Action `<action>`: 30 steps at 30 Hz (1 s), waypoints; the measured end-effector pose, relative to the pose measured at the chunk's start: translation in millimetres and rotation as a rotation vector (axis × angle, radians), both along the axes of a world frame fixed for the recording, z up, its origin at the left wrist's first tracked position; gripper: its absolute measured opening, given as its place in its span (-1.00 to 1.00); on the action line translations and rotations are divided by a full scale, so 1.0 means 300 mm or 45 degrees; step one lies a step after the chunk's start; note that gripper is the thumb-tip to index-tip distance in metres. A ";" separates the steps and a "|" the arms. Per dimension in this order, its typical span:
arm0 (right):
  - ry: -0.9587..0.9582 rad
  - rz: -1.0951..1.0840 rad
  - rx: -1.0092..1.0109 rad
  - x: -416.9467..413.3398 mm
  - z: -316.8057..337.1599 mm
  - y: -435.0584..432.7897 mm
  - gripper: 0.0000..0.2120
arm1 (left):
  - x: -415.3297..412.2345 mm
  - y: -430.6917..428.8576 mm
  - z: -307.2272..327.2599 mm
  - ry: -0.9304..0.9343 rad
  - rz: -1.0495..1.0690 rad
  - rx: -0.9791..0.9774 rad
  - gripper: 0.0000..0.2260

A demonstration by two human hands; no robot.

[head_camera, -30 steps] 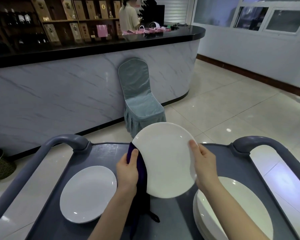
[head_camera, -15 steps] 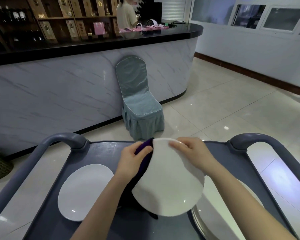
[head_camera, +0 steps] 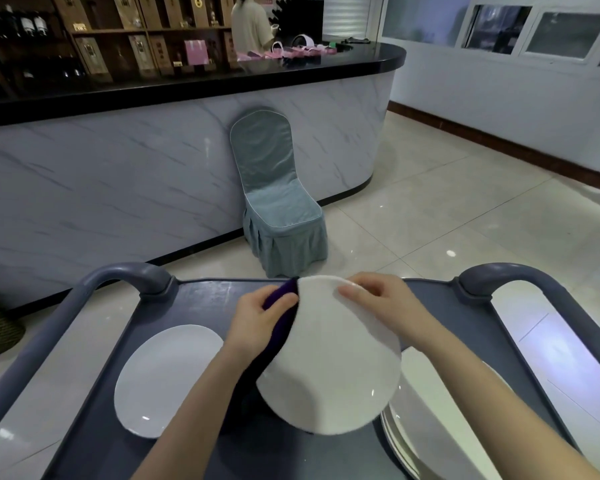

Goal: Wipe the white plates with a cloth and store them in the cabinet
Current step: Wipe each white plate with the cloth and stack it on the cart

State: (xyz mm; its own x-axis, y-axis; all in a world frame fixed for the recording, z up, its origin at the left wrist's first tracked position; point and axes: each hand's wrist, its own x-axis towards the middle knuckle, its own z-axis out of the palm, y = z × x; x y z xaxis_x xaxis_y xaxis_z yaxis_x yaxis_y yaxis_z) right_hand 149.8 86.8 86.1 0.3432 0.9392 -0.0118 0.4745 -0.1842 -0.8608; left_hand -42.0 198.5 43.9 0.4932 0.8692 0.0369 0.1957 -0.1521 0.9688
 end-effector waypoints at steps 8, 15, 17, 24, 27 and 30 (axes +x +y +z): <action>0.128 -0.296 0.142 -0.009 -0.021 -0.001 -0.57 | -0.002 -0.042 -0.046 -0.207 0.221 -0.276 -0.86; 0.963 -1.071 0.288 -0.208 -0.163 -0.008 -0.75 | 0.056 -0.122 -0.088 -0.389 0.803 -0.715 -0.87; 0.784 -0.850 0.298 -0.192 -0.171 -0.039 -0.85 | 0.025 -0.081 -0.078 -0.373 0.750 -0.707 -0.88; -0.889 0.117 0.409 -0.094 -0.176 -0.164 -0.40 | -0.039 0.059 -0.025 -0.209 0.586 -0.628 -0.82; -1.405 0.385 0.466 -0.084 -0.176 -0.149 -0.58 | -0.032 0.074 0.002 -0.158 0.423 -0.696 -0.80; -1.478 0.388 0.611 -0.088 -0.165 -0.126 -0.60 | -0.026 0.067 0.024 -0.167 0.380 -0.774 -0.80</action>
